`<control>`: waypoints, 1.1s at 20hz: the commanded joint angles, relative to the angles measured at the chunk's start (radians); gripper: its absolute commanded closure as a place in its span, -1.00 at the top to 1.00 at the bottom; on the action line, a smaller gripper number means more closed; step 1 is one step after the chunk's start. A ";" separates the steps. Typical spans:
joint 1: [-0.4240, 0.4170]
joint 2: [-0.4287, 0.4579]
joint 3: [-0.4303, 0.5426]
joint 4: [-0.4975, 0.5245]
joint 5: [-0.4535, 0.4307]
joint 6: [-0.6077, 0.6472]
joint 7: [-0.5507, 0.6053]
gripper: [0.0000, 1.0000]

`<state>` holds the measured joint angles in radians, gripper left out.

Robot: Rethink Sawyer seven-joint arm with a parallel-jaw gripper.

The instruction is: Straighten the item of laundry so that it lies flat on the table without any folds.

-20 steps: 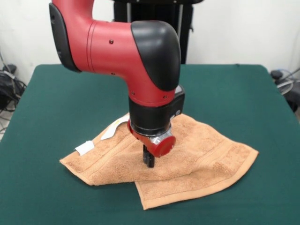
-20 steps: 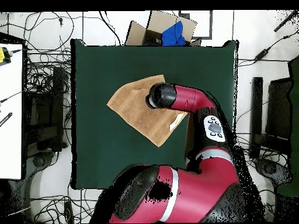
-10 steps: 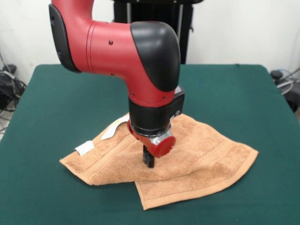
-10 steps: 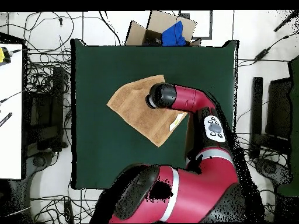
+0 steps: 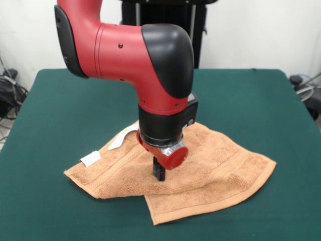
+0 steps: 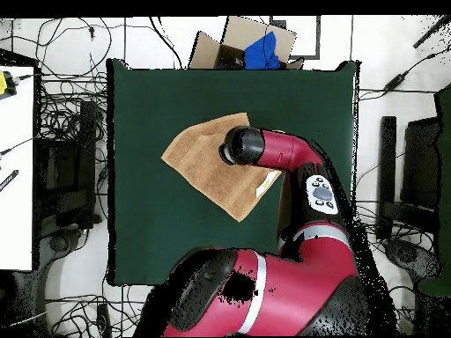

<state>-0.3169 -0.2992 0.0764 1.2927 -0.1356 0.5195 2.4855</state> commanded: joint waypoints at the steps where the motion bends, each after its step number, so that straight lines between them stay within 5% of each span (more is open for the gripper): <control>1: 0.043 0.247 -0.010 0.135 -0.032 -0.268 0.173 -1.00; 15: 0.077 0.128 -0.067 0.171 -0.101 -0.342 0.072 -1.00; 22: 0.033 -0.013 -0.012 0.124 -0.066 -0.158 -0.029 -1.00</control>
<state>-0.2692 -0.3294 0.0199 1.3714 -0.1611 0.3429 2.4855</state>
